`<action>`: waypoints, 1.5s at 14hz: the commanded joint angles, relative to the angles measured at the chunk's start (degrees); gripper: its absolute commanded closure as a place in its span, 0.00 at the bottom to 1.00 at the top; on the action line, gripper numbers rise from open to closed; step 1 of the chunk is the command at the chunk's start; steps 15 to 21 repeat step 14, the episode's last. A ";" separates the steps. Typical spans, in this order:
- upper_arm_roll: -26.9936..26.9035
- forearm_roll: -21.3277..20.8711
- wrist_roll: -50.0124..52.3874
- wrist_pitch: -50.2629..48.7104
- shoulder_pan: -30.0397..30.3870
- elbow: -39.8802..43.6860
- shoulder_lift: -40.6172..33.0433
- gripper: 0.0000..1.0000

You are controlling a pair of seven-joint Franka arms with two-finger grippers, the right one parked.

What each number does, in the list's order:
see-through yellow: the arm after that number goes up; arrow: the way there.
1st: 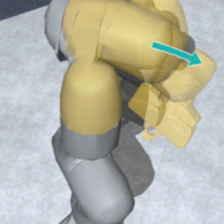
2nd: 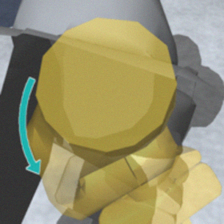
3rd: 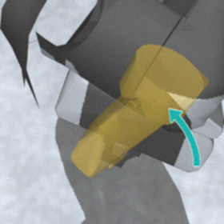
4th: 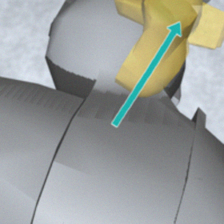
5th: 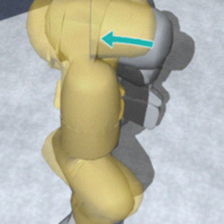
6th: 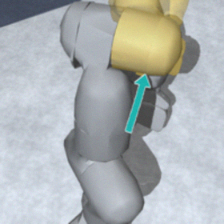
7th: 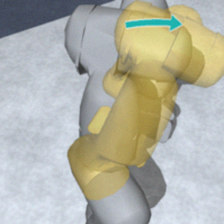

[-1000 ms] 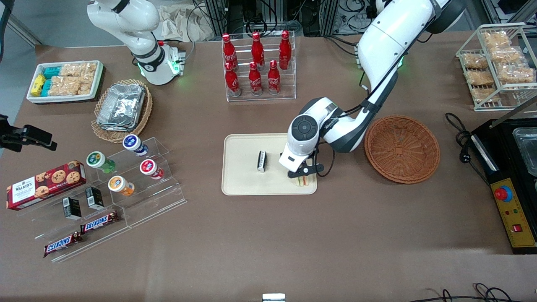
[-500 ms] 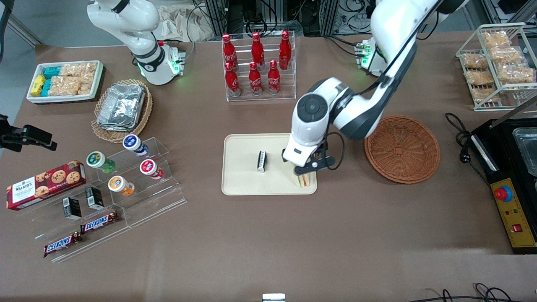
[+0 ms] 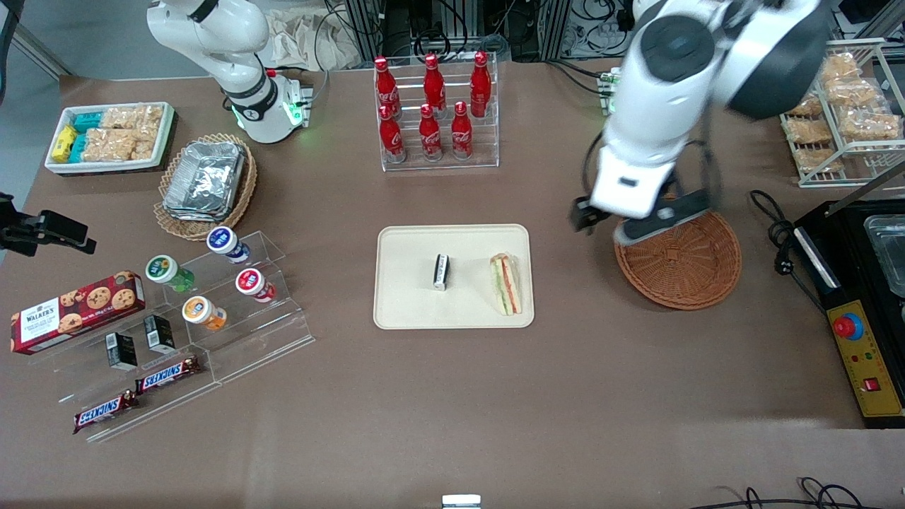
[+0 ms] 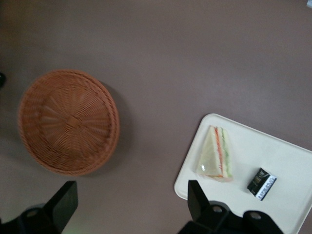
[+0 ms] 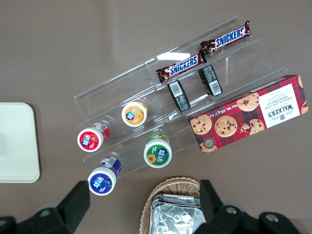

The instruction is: Place sandwich from basket to tray

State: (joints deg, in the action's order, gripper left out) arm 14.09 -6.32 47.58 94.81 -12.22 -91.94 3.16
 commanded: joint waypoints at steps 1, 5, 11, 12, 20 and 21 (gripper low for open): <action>-8.54 3.42 -12.89 -1.20 -1.76 -7.00 -9.19 0.00; -14.61 3.07 -36.54 -1.29 0.79 -15.79 -17.03 0.00; -16.73 3.95 -55.30 -2.79 7.11 -14.33 -15.65 0.00; -16.99 4.21 -56.18 -3.05 8.08 -12.23 -13.72 0.00; -17.08 4.13 -59.34 -3.14 9.84 -10.46 -12.21 0.00; -17.08 4.13 -59.34 -3.14 9.84 -10.46 -12.21 0.00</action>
